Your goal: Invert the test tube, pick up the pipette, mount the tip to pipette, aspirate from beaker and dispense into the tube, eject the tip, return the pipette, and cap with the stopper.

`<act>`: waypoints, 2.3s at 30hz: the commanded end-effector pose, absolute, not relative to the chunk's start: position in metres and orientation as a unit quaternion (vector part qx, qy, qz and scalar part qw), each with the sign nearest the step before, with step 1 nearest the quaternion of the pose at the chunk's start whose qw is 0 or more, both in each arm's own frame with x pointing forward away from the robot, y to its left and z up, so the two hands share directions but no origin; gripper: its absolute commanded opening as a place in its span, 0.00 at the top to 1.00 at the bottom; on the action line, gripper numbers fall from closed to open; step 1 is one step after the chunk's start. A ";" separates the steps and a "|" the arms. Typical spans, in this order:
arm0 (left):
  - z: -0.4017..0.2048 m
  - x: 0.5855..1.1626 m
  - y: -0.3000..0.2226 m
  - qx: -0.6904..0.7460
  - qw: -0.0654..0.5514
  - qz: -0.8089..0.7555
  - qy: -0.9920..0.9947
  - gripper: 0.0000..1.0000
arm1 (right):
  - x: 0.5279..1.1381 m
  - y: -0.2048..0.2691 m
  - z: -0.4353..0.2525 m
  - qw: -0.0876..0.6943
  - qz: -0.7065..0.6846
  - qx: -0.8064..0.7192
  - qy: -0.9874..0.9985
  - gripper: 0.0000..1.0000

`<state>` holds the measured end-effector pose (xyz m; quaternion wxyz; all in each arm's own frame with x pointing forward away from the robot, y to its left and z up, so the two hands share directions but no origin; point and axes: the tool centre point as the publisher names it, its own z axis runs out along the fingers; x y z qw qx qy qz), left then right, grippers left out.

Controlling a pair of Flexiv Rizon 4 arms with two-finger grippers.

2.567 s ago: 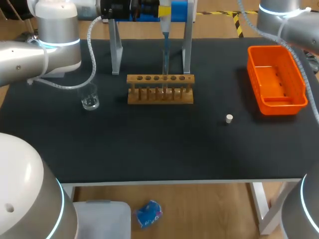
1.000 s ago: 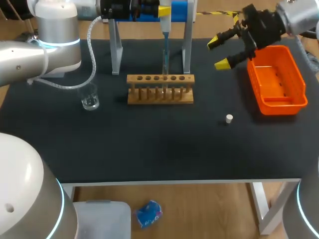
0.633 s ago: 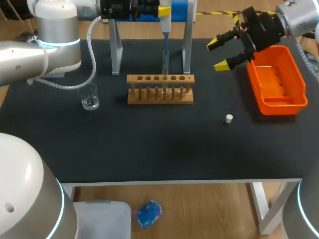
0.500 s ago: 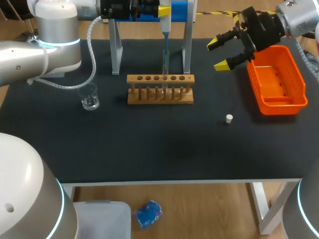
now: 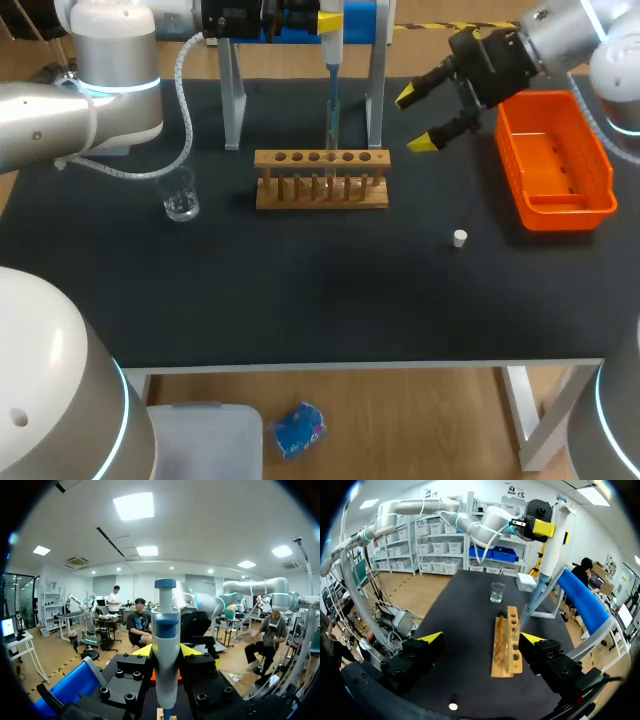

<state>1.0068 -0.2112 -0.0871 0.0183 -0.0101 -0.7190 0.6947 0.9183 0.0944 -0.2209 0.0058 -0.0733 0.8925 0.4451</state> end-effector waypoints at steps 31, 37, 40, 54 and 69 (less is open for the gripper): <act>-0.086 1.007 -0.211 -0.010 0.018 0.694 -0.720 1.00 | 0.975 0.137 -0.274 0.035 0.458 -0.017 0.888 0.00; -0.086 1.007 -0.211 -0.010 0.018 0.694 -0.720 1.00 | 0.975 0.137 -0.274 0.035 0.458 -0.017 0.888 0.00; -0.086 1.007 -0.211 -0.010 0.018 0.694 -0.720 1.00 | 0.975 0.137 -0.274 0.035 0.458 -0.017 0.888 0.00; -0.073 1.002 -0.214 -0.005 0.020 0.684 -0.729 1.00 | 0.975 0.137 -0.274 0.035 0.458 -0.017 0.888 0.00; -0.065 1.000 -0.213 -0.005 0.008 0.692 -0.721 1.00 | 0.975 0.137 -0.274 0.035 0.458 -0.017 0.888 0.00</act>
